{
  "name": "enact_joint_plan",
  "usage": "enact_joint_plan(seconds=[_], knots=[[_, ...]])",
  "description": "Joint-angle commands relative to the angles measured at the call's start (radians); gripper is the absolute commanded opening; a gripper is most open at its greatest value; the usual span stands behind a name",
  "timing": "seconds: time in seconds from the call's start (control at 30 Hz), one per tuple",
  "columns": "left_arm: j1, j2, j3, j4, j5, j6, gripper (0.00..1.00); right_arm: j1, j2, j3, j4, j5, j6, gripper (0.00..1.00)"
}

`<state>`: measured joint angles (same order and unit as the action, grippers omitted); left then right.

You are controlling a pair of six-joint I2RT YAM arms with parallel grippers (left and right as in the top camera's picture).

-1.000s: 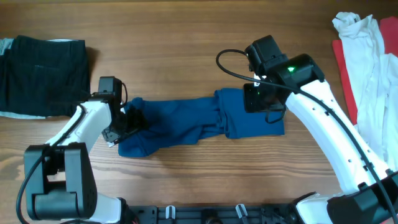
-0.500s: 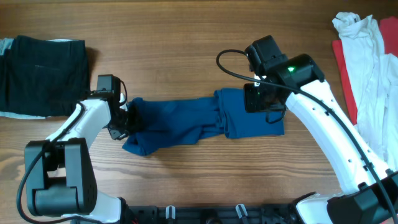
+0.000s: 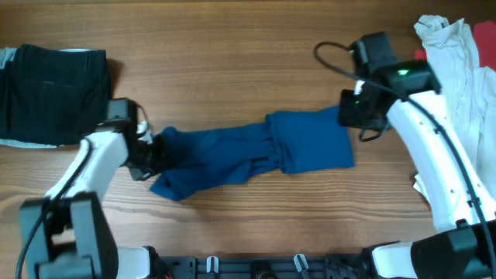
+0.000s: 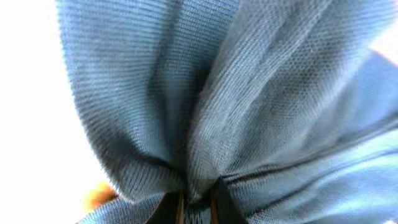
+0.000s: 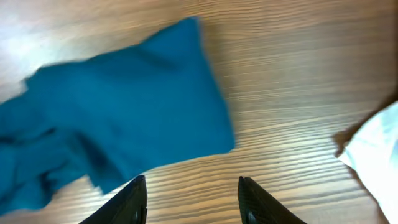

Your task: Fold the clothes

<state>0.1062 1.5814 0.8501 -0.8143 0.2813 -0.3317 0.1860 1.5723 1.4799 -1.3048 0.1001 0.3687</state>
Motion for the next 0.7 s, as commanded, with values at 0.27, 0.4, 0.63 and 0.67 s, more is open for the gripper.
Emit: enact_joint_plan(seconds=[0.27, 0.4, 0.63, 0.67], knots=[[0.257, -0.130, 0.463, -0.364, -0.064, 0.060, 0.04, -0.158, 0.060, -0.003, 0.030, 0.027, -0.133, 0.54], [0.134, -0.130, 0.617, -0.480, -0.065, 0.035, 0.04, -0.157, 0.185, -0.003, 0.040, -0.038, -0.134, 0.52], [-0.232, -0.046, 0.626, -0.457, -0.179, -0.062, 0.04, -0.092, 0.355, -0.003, 0.064, -0.095, -0.130, 0.47], [-0.270, -0.020, 0.626, -0.454, -0.182, -0.074, 0.04, -0.085, 0.358, -0.003, 0.068, -0.095, -0.130, 0.47]])
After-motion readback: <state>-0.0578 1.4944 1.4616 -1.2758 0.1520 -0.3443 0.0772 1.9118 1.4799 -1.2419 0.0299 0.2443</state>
